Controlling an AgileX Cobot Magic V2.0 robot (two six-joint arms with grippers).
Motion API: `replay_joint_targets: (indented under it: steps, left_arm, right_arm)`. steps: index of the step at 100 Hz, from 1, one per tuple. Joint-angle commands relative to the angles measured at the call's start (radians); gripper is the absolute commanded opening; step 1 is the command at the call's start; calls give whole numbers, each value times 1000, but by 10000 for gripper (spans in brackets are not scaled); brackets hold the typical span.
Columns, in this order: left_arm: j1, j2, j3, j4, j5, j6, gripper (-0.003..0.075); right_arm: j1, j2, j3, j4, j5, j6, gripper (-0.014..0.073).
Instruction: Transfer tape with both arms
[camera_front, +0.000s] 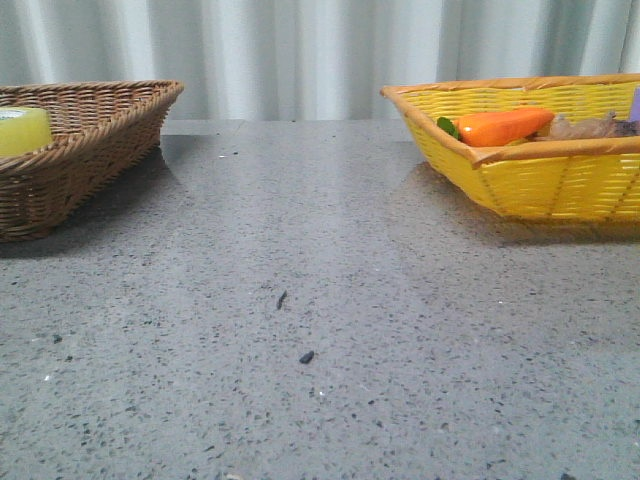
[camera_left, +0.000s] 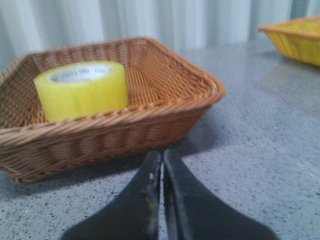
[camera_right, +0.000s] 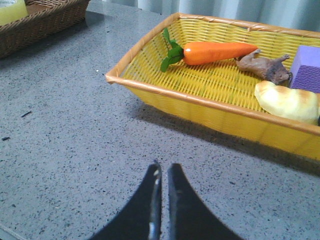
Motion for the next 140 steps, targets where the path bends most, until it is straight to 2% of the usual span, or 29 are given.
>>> replay_joint_targets:
  steps: [1, 22, 123, 129, 134, 140]
  left_arm:
    - [25, -47, 0, 39, 38, -38, -20]
    - [83, -159, 7, 108, 210, -38, -20]
    - [96, -154, 7, 111, 208, -38, -20]
    - [96, -154, 7, 111, 208, -38, -20]
    - [96, -154, 7, 111, 208, -38, -20]
    - [96, -154, 7, 111, 208, -38, -20]
  right_arm:
    - [2, -6, -21, -22, -66, -10, -51]
    - [2, -6, -21, -22, -66, -10, -50]
    - [-5, -6, 1, -22, -75, -10, -51]
    - [-20, -8, 28, -41, -128, -10, -51]
    - [-50, -8, 66, -139, -226, -6, -51]
    - [-104, -8, 108, -176, -343, 15, -51]
